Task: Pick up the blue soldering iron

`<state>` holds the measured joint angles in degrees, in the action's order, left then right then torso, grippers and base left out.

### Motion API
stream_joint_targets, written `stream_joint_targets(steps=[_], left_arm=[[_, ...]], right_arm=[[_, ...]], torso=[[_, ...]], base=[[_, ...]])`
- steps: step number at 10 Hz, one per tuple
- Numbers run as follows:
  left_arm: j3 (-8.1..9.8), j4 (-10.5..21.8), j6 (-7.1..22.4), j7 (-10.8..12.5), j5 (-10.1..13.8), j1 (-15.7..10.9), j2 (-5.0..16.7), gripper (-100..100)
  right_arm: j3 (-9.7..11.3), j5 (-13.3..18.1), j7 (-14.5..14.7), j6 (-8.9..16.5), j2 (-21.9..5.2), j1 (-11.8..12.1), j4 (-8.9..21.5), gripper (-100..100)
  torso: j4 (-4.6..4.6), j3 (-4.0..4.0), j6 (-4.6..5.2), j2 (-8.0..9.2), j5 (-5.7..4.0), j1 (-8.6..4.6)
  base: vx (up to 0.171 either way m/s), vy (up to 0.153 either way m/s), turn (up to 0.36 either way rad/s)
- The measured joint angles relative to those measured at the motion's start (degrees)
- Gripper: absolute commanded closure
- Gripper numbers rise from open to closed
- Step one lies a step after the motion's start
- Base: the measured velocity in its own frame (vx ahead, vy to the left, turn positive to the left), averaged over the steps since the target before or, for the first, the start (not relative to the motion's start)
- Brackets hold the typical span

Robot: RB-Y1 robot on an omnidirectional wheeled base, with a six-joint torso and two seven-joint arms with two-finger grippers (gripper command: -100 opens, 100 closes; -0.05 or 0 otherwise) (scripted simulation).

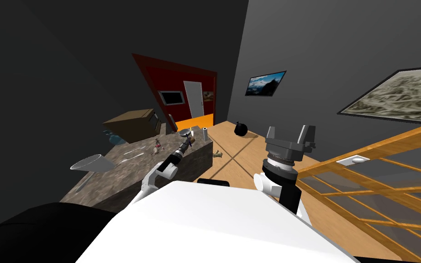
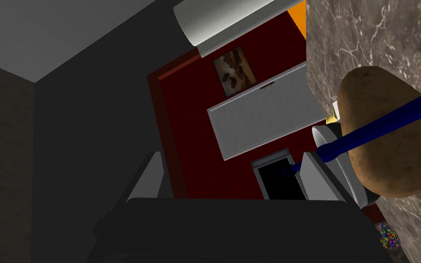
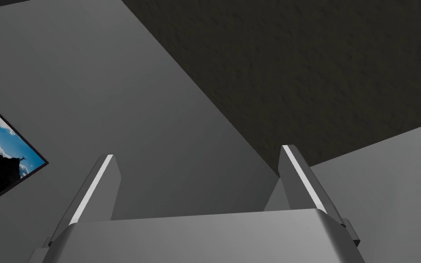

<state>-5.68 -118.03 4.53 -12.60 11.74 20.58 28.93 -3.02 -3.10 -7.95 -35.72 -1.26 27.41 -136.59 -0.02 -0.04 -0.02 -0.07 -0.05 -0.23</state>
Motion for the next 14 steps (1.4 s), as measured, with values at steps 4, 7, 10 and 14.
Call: stream_joint_targets(steps=[4, 7, 10, 14], left_arm=[[1.49, -0.71, 6.97, -0.28, 2.28, 2.44, 6.33, -100], [2.14, -0.48, 10.41, -0.65, 3.20, 4.11, 9.91, -100], [2.84, 0.05, 15.70, -1.07, 4.03, 5.39, 14.58, -100], [4.14, 0.21, 21.02, -1.32, 5.10, 7.64, 20.40, -100]], right_arm=[[0.00, 0.00, 0.00, 0.00, 0.00, 0.00, 0.00, 0], [0.00, 0.00, 0.00, 0.00, 0.00, 0.00, 0.00, 0], [0.00, 0.00, 0.00, 0.00, 0.00, 0.00, 0.00, 0], [0.00, 0.00, 0.00, 0.00, 0.00, 0.00, 0.00, 0]], torso=[[0.00, 0.01, 0.00, 0.02, -0.02, -0.07], [0.01, 0.03, 0.00, 0.04, 0.00, 0.05], [-0.02, -0.06, 0.00, -0.11, -0.01, -0.01], [-0.01, -0.03, 0.00, -0.04, 0.01, 0.09]], base=[[0.017, -0.097, -0.077], [0.016, -0.052, -0.049], [0.053, -0.069, -0.068], [0.048, -0.048, -0.050]])
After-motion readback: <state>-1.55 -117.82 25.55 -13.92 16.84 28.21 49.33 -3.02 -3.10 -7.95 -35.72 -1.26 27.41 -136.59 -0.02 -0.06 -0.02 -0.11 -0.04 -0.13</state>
